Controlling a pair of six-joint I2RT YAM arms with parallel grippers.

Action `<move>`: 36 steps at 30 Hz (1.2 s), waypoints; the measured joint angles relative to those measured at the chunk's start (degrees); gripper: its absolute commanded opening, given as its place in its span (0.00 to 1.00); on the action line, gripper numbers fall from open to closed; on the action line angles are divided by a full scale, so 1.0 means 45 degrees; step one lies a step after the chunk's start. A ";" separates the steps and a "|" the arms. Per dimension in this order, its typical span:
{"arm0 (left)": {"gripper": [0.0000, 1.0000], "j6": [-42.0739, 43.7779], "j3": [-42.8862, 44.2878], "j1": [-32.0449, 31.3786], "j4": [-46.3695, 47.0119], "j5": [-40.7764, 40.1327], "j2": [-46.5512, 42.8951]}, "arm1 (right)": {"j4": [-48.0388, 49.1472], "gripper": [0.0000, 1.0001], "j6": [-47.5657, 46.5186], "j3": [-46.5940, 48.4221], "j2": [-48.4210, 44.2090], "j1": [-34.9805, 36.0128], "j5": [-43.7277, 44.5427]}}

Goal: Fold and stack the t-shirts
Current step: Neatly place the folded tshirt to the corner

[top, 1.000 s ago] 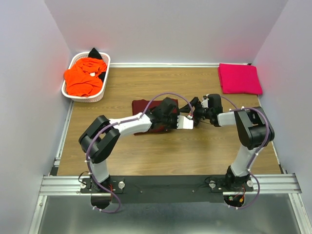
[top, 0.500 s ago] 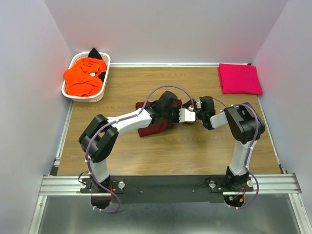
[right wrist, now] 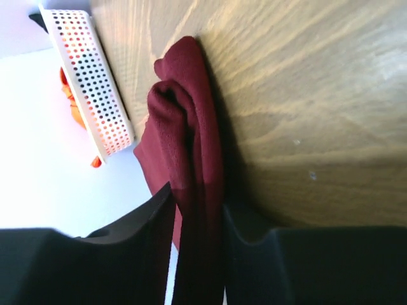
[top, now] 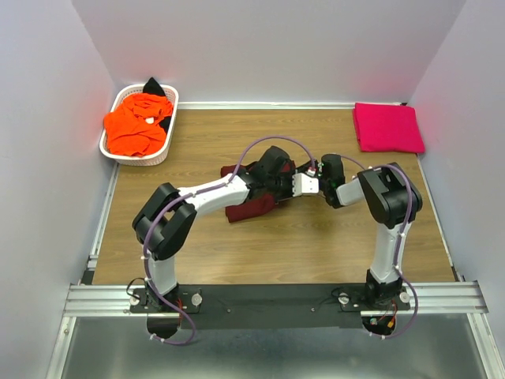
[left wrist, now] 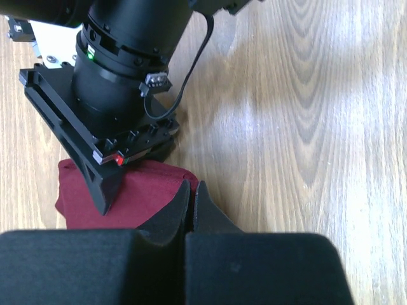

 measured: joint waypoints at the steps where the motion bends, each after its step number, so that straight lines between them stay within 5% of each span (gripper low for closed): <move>1: 0.00 -0.0068 0.0063 0.0000 0.0019 0.0015 0.0078 | 0.0005 0.27 0.0010 0.0024 0.0034 0.0010 0.0073; 3: 0.02 -0.0141 0.0126 0.0000 0.0039 0.0019 0.0180 | 0.0000 0.15 -0.0058 0.0131 0.0131 0.0034 0.0160; 5: 0.25 -0.0185 0.0199 0.0005 0.0053 0.0019 0.0287 | -0.0083 0.00 -0.0219 0.0257 0.0262 0.0063 0.0272; 7: 0.44 -0.0296 0.0219 0.0029 0.0063 0.0019 0.0325 | -0.0457 0.00 -0.0622 0.0476 0.0321 0.0083 0.0282; 12: 0.67 -0.0525 0.0151 0.0563 -0.0452 0.0636 -0.0087 | -0.2599 0.01 -0.3089 0.2064 0.0214 0.0073 0.0466; 13: 0.85 -0.0549 0.0136 0.0743 -0.0578 0.0753 -0.0257 | -0.2934 0.00 -0.3628 0.2283 0.0141 0.0058 0.0481; 14: 0.92 -0.0539 0.0131 0.1049 -0.0840 0.0967 -0.0539 | -0.3633 0.01 -0.4580 0.2725 0.0039 0.0000 0.0491; 23: 0.95 -0.1127 -0.0350 0.3351 -0.1962 0.1447 -0.3293 | -0.7868 0.00 -1.0579 0.6479 0.0000 -0.1681 0.0457; 36: 0.95 -0.1904 -0.3050 0.3419 -0.1919 0.1253 -0.4964 | -1.0676 0.01 -1.8355 1.1934 0.1651 -0.3842 0.0777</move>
